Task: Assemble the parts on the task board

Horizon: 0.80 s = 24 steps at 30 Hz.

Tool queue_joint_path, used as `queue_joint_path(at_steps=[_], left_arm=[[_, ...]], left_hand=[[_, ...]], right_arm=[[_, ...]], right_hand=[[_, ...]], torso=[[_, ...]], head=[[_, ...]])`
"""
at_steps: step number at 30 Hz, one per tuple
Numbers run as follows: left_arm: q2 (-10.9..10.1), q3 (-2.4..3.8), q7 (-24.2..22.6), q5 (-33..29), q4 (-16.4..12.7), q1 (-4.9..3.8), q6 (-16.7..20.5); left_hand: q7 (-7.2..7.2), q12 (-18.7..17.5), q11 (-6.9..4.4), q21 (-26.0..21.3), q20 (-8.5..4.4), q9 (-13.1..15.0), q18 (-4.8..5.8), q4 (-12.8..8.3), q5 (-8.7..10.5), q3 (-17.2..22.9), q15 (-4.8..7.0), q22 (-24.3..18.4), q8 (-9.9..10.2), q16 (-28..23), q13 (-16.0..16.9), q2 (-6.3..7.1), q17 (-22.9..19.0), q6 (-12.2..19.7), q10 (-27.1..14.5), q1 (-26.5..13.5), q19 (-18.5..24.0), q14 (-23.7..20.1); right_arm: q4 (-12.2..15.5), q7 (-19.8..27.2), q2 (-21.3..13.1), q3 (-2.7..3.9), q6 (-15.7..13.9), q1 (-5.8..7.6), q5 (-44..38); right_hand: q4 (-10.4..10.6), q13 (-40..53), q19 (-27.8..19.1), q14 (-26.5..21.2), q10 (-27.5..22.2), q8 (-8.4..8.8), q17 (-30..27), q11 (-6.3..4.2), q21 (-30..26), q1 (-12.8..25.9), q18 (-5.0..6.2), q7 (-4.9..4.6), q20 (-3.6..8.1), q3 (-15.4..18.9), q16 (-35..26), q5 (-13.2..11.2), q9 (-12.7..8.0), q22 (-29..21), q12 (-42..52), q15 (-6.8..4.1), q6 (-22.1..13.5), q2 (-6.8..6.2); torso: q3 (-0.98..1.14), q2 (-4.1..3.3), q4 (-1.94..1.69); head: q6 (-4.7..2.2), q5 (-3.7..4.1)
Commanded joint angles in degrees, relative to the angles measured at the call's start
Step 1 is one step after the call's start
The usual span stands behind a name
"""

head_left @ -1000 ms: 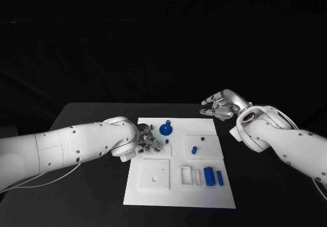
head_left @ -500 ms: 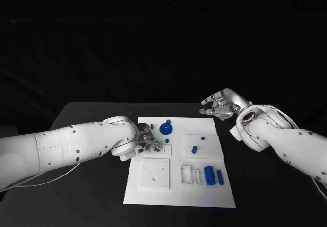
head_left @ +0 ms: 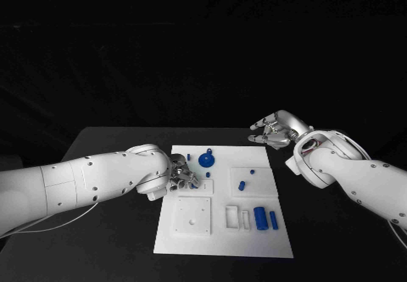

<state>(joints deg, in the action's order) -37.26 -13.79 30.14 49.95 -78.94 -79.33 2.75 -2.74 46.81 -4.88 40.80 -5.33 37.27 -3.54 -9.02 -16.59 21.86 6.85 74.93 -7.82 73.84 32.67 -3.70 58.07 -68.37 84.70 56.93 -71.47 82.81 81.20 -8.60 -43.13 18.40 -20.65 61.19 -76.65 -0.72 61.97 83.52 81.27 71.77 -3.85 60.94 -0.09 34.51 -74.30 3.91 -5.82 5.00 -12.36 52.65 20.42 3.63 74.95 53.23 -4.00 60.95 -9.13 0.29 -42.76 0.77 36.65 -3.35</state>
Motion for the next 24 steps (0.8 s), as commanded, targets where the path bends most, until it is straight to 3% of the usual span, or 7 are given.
queue_joint_path(at_steps=[1, 13, 14, 15, 16, 24], left_arm=[[0.07, -0.12, 0.64, 0.43, -0.09, 0.21, -1.31], [0.68, -0.12, 0.85, 0.93, 0.34, 0.23, -1.48], [0.74, -0.12, 0.88, 0.94, 0.37, 0.23, -1.57], [0.81, -0.12, 0.93, 0.94, 0.41, 0.23, -1.68], [0.85, -0.12, 0.96, 0.94, 0.43, 0.23, -1.77], [1.2, -0.12, 1.07, 0.99, 0.46, 0.24, -2.86]], left_hand=[[6.58, 0.03, -1.09, -0.38, 0.0, 16.66, -0.6, -0.01, -0.31, 0.2, 0.06, 1.35, -1.09, 0.07, -0.03, -1.36, 0.0, -11.66, 1.72, 0.65, -0.45, 0.26], [6.54, -0.16, -1.06, -0.96, -0.08, 16.62, -0.53, 0.33, 1.1, -0.02, 0.04, 1.32, -1.06, -0.27, -0.2, -1.63, -0.47, -11.5, 1.72, 0.21, -0.44, 0.14], [6.54, -0.16, -1.06, -0.98, -0.09, 16.6, -0.53, 0.42, 1.5, -0.09, 0.05, 1.32, -1.05, -0.3, -0.22, -1.69, -0.5, -11.49, 1.74, 0.15, -0.45, 0.13], [6.57, -0.15, -1.07, -0.95, -0.1, 16.59, -0.51, 0.75, 3.72, -0.31, 0.07, 1.33, -1.07, -0.29, -0.23, -1.96, -0.49, -11.57, 1.74, 0.05, -0.49, 0.14], [6.56, -0.13, -1.07, -0.98, -0.09, 16.57, -0.51, 0.94, 4.5, -0.56, 0.07, 1.33, -1.07, -0.28, -0.23, -2.11, -0.47, -11.6, 1.73, 0.15, -0.51, 0.15], [6.57, -0.06, -1.02, -1.21, 0.12, 16.36, -0.59, 1.76, 7.14, -2.09, -0.01, 1.36, -1.05, -0.18, -0.23, -2.27, -0.35, -11.74, 1.73, 1.02, -0.5, 0.16]], right_arm=[[-0.02, 0.18, 0.08, 0.03, 0.74, 0.0, -0.01], [-0.19, 0.19, 0.28, 0.03, 0.82, -0.01, -0.01], [-0.21, 0.19, 0.28, 0.03, 0.83, -0.01, -0.01], [-0.22, 0.19, 0.29, 0.03, 0.84, -0.01, -0.02], [-0.24, 0.19, 0.3, 0.03, 0.84, -0.01, -0.02], [-0.31, 0.18, 0.36, 0.03, 0.83, -0.01, -0.04]], right_hand=[[0.07, -0.06, 0.14, -0.32, -0.36, 0.32, -0.06, -0.17, -0.31, 0.54, 0.95, -0.13, -0.07, -0.25, -0.12, 0.34, -0.08, 4.16, -0.04, 0.08, -0.12, 0.22], [-0.07, -0.12, 0.16, -0.31, -0.41, 0.32, -0.06, -0.17, -0.31, 0.71, 0.95, -0.14, -0.07, -0.47, -0.08, 0.43, -0.08, 4.17, -0.06, 0.08, -0.13, 0.26], [-0.07, -0.12, 0.16, -0.31, -0.41, 0.32, -0.06, -0.17, -0.31, 0.71, 0.95, -0.14, -0.07, -0.47, -0.08, 0.43, -0.08, 4.17, -0.06, 0.08, -0.13, 0.26], [-0.07, -0.12, 0.16, -0.31, -0.41, 0.32, -0.06, -0.17, -0.31, 0.71, 0.95, -0.14, -0.07, -0.47, -0.08, 0.43, -0.08, 4.17, -0.06, 0.08, -0.13, 0.26], [-0.07, -0.12, 0.16, -0.31, -0.41, 0.32, -0.06, -0.17, -0.31, 0.71, 0.95, -0.14, -0.07, -0.47, -0.08, 0.43, -0.08, 4.17, -0.06, 0.08, -0.13, 0.26], [-0.12, -0.11, 0.15, -0.31, -0.41, 0.32, -0.08, -0.18, -0.37, 0.75, 0.95, -0.14, -0.07, -0.56, -0.08, 0.55, -0.08, 4.16, -0.03, 0.08, -0.12, 0.24]], torso=[[0.02, 0.0, 0.06], [0.03, 0.0, 0.01], [0.03, 0.0, 0.02], [0.04, 0.0, 0.02], [0.04, -0.01, 0.04], [0.08, 0.0, 0.11]], head=[[0.01, -0.03], [0.0, -0.05], [-0.01, -0.02], [-0.01, -0.03], [-0.01, -0.07], [0.05, -0.1]])
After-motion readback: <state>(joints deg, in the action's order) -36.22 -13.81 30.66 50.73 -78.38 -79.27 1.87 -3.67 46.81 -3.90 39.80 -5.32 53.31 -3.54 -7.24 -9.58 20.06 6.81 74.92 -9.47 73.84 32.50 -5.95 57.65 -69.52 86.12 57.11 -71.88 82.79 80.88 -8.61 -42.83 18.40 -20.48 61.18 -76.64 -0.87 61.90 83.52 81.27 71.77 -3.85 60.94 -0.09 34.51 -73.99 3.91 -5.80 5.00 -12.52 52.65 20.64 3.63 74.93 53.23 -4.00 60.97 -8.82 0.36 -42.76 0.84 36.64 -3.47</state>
